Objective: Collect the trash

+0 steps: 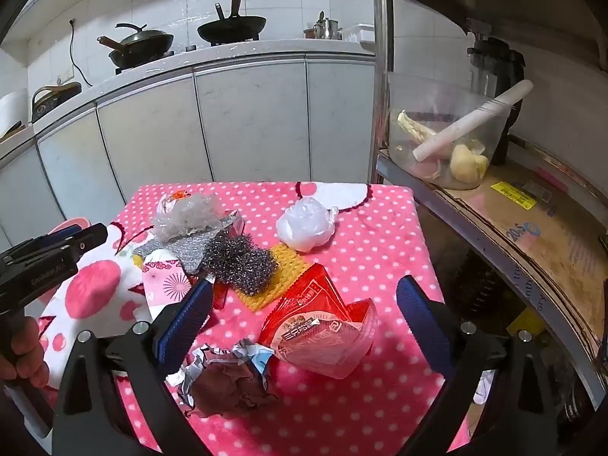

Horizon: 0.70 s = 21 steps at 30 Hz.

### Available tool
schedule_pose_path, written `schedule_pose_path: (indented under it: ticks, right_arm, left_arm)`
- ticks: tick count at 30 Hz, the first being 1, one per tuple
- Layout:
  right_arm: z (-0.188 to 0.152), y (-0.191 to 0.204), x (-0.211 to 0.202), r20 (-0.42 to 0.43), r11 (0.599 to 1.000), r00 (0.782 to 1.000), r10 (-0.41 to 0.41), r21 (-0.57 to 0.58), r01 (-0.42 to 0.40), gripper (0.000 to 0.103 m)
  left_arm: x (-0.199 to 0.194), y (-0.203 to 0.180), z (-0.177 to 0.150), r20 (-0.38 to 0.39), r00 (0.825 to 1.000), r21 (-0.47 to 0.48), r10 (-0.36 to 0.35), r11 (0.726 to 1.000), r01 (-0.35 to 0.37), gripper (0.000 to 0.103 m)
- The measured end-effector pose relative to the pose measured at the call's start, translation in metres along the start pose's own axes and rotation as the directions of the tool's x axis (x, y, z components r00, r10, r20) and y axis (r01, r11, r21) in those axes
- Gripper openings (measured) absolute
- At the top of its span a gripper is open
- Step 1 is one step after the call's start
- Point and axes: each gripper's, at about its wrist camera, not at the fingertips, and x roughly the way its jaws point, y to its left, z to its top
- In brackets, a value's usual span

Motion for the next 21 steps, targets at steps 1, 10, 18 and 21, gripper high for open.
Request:
schedule_pose_path:
  ticks: [1,10,18,21]
  right_arm:
    - [0.0,0.0001,0.0001,-0.001,1.0,1.0,0.0,0.0,0.0,0.098]
    - [-0.0001,0.0009,0.0005,0.0,1.0,1.0,0.001,0.0,-0.001,0.098]
    - [0.0019,0.0001,-0.0001,0.001,1.0,1.0,0.001,-0.002,-0.001,0.098]
    - [-0.0028,0.0046,0.0009,0.001,1.0,1.0,0.001,-0.002,-0.001,0.098]
  left_arm:
    - [-0.0001,0.0,0.0,-0.001,1.0,0.001,0.0,1.0,0.0,0.052]
    - [0.0005,-0.0033,-0.0045,-0.004,1.0,0.021,0.009,1.0,-0.009,0.052]
    - [-0.0013,-0.0056,-0.0032,-0.005,1.0,0.031,0.012,0.999,-0.012,0.052]
    - [-0.0015,-0.006,-0.0028,-0.006,1.0,0.033,0.011,0.999,-0.01,0.052]
